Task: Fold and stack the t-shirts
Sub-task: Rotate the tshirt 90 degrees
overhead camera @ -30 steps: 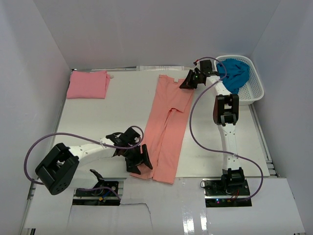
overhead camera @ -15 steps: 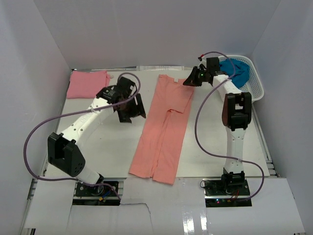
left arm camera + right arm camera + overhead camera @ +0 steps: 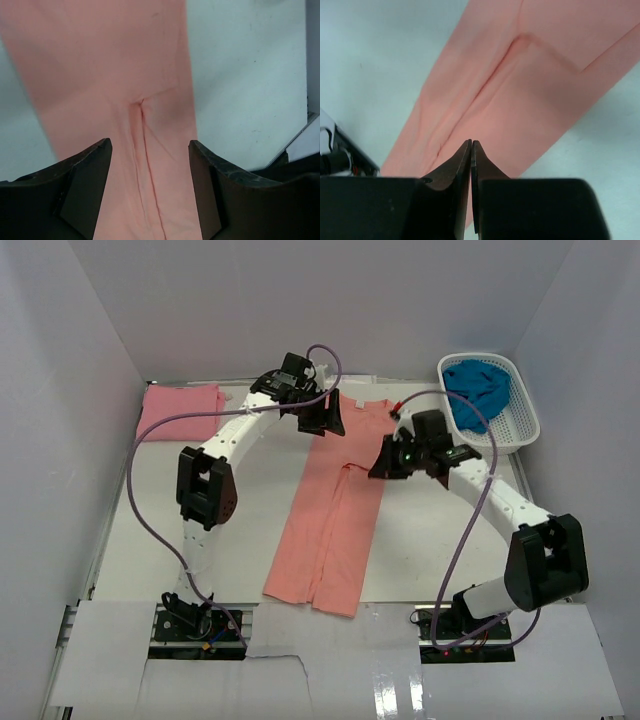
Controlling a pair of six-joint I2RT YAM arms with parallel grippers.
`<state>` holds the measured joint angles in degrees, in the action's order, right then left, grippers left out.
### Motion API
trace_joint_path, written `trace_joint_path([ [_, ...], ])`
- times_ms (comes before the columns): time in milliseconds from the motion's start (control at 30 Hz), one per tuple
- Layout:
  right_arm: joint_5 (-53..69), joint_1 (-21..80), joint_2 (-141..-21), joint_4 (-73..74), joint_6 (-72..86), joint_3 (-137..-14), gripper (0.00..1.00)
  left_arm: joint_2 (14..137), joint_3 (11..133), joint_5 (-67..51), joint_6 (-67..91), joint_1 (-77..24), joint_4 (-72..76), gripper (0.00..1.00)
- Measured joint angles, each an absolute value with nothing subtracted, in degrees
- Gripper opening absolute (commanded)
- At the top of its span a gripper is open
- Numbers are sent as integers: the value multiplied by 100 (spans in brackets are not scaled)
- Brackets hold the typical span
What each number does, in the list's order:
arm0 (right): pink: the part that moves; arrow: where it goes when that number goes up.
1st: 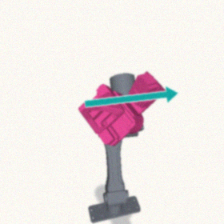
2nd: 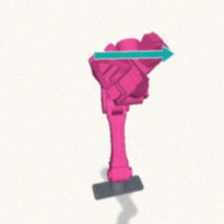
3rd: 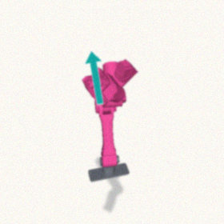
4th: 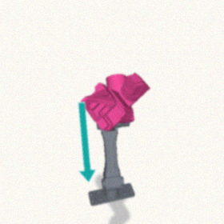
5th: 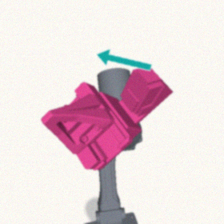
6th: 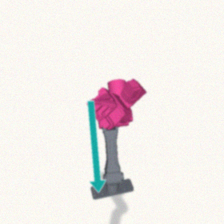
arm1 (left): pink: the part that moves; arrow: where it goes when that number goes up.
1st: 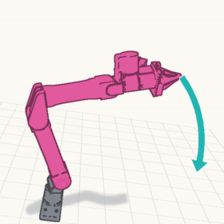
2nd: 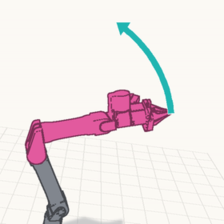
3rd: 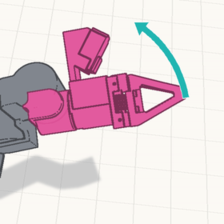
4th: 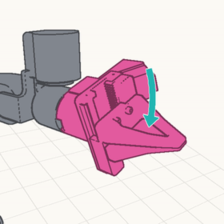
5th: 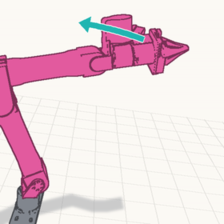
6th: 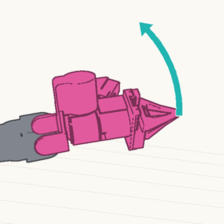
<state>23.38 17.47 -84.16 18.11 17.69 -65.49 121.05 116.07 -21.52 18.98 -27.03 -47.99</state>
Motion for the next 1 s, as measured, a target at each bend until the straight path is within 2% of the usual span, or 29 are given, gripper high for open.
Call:
trace_joint_path([
  [167,2257,2810,-7940,1883,1994,-4980,8,13277,12752,-3002,1640,-2799,-4565,74],
  [300,2139,3234,-7647,1914,2285,-4281,8,13500,12774,-3330,1564,-2847,-4193,75],
  [600,2093,3975,-7439,1341,2790,-3553,8,13983,12606,-3470,1555,-2858,-3242,77],
  [800,2091,4414,-7856,952,3028,-3350,8,14645,12630,-3435,1640,-2805,-2958,77],
  [1000,2095,4578,-7966,624,3271,-3074,8,14676,12698,-3232,1743,-2733,-2816,78],
])
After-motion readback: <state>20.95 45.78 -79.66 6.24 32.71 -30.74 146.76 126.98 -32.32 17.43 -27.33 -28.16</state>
